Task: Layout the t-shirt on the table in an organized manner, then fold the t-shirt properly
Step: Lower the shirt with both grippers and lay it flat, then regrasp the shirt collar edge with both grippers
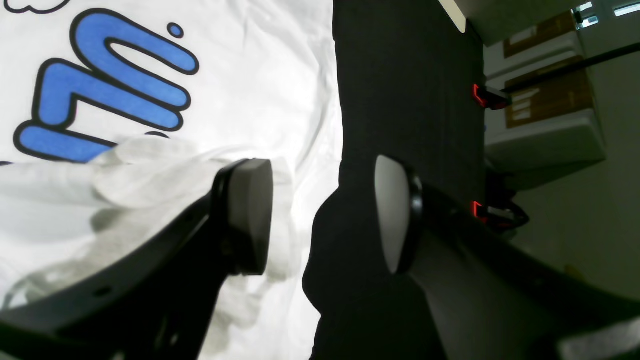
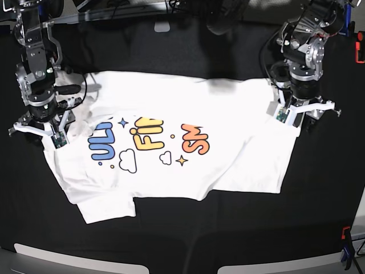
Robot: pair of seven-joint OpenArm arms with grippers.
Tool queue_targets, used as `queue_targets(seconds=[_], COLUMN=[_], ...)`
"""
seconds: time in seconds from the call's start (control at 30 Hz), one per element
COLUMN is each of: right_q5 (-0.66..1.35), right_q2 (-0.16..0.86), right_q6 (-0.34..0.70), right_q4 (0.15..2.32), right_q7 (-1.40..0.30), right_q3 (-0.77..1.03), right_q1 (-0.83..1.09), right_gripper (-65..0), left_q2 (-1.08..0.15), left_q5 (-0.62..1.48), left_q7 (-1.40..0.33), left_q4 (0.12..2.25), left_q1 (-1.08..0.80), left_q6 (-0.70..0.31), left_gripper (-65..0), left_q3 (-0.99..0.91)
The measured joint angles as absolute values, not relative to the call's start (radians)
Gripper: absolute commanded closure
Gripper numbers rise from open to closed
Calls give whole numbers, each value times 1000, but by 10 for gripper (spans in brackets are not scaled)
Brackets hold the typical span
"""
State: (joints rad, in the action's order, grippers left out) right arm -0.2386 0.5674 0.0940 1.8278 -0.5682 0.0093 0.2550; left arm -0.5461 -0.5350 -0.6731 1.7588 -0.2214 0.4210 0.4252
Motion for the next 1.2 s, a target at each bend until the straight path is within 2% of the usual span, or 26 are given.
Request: queue_targets(seconds=[0.17,0.23,0.43,0.57,0.7,0.87,1.07,1.13,1.2], right_q5=[-234,-279,-306,-343,-345,-345,-323,-259,-178], right_q2=[567,567,568,571,572,573,573,573,573], right_q6=[99,113,146,145,149,147,151,224,301], right_q4=[1873,1915,2086,2161,2183,2186,2186,2186,2186], right_q7=[-761,-768,-765,-768,-768,-768,-789,-813,-825], right_q3=[9,9,10,10,10,10,10,13,13], right_q1=[267,287,435,530,568,565,565,565,568], right_gripper=[-319,-319,-319,-319,-319,-319,-319,-319,-319], left_q2=[-559,-595,-768,-822,-804,-731,-701,-701,-701], left_q5=[-715,-712,-712,-705,-709,-731,-787,-786,-786], left_q7=[-672,-664,-665,-599,-530,-629,-636,-636,-635], left_q4=[1789,1834,1921,1905,1810,1650,1598,1598,1598], left_q1=[-246,-281,-406,-422,-371,-265,-229,-229,-230], left_q6=[420,408,293,243,242,254,258,258,259], left_gripper=[-232,-232,-232,-232,-232,-232,-225,-189,-109], left_q3=[426,442,594,720,751,750,750,750,750])
